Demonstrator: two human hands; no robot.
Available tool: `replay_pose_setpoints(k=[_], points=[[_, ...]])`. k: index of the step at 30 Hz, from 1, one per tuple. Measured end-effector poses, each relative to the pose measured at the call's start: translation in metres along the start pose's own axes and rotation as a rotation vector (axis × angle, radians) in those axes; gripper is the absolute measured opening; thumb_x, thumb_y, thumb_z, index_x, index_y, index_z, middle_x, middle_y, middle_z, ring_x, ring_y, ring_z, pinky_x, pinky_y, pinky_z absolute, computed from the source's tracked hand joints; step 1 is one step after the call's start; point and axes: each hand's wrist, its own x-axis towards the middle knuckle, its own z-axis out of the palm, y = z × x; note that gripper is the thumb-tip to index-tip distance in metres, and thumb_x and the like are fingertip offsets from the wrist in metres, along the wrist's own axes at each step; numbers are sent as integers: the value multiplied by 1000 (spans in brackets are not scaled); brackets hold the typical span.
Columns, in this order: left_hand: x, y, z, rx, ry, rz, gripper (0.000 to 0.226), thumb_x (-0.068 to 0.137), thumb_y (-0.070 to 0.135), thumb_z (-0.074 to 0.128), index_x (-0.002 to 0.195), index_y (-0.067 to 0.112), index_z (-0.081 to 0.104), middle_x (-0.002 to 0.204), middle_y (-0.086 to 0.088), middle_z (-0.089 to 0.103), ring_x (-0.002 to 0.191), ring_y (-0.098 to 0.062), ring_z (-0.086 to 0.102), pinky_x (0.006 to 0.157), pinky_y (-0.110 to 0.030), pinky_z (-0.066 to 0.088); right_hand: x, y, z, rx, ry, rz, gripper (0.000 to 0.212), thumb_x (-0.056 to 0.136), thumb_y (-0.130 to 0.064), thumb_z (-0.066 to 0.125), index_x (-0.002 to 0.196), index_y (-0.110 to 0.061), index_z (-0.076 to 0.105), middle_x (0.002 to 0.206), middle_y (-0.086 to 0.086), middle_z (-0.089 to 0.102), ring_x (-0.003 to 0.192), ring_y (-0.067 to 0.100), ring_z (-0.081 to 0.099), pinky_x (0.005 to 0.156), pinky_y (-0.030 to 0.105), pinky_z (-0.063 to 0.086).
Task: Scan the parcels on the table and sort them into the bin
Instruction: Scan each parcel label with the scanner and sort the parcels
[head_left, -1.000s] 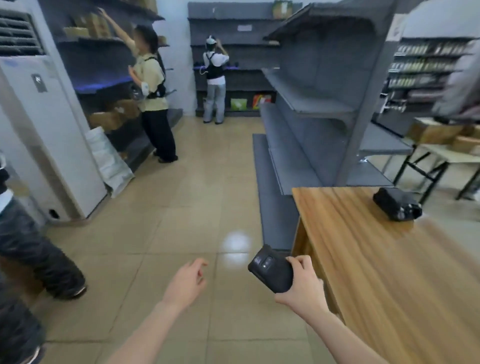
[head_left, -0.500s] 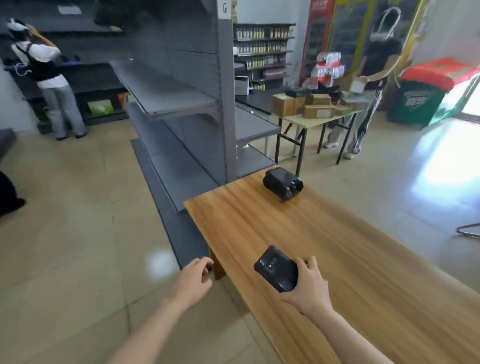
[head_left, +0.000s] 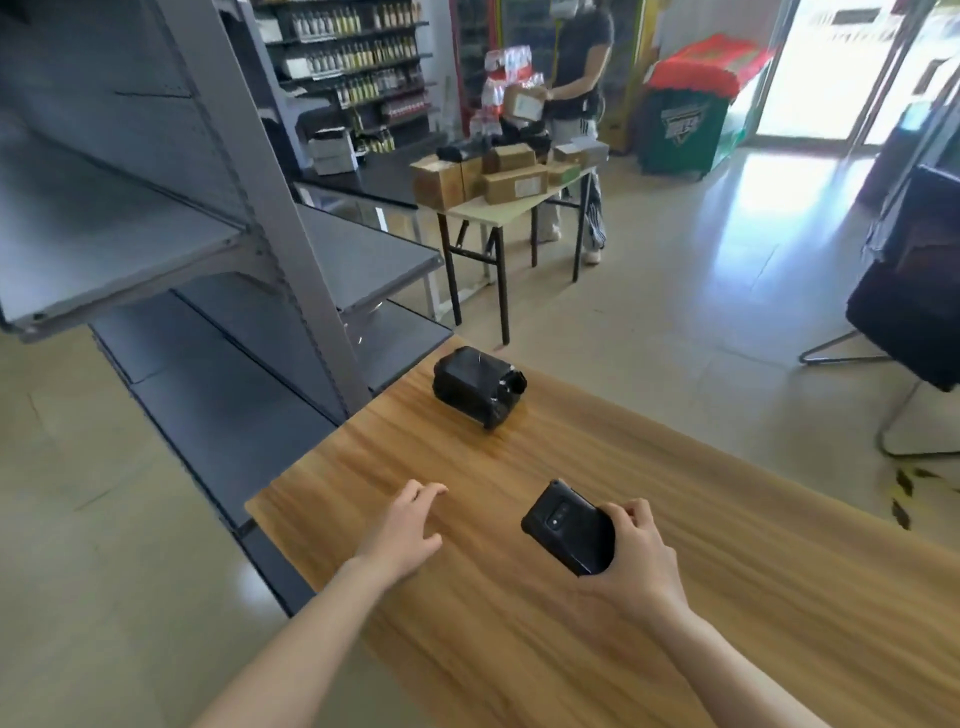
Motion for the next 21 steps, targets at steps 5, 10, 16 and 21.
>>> replay_pose_setpoints(k=[5,10,16,21], points=[[114,-13,-11,64,-21,112,60,88,23,67,141,29,39,139,3,40,127,-16,40,99,-30,48,52,-7,8,-24,46,120,84,54,-34,80,130,-29,47,115,-11,36,91,15,50,90,33,44],[217,-27,-17,126,-68,216,70,84,24,72,144,28,36,148,1,32,138,-19,28,107,-34,42,107,-30,24,-6,77,245,84,55,-33,81,132,-29,47,116,-13,35,88,14,46,92,34,46],[305,-33,-17,351,-132,355,93,77,35,76,150,33,18,157,-1,12,146,-24,5,116,-47,28,165,-52,50,17,66,307,85,53,-37,77,132,-26,46,119,-10,34,97,14,49,95,33,41],[348,-11,-9,388,-266,480,113,69,39,82,151,41,4,158,5,-7,147,-23,-15,111,-68,8,188,-56,65,39,62,373,86,52,-40,74,132,-28,46,117,-12,33,96,18,51,90,30,44]])
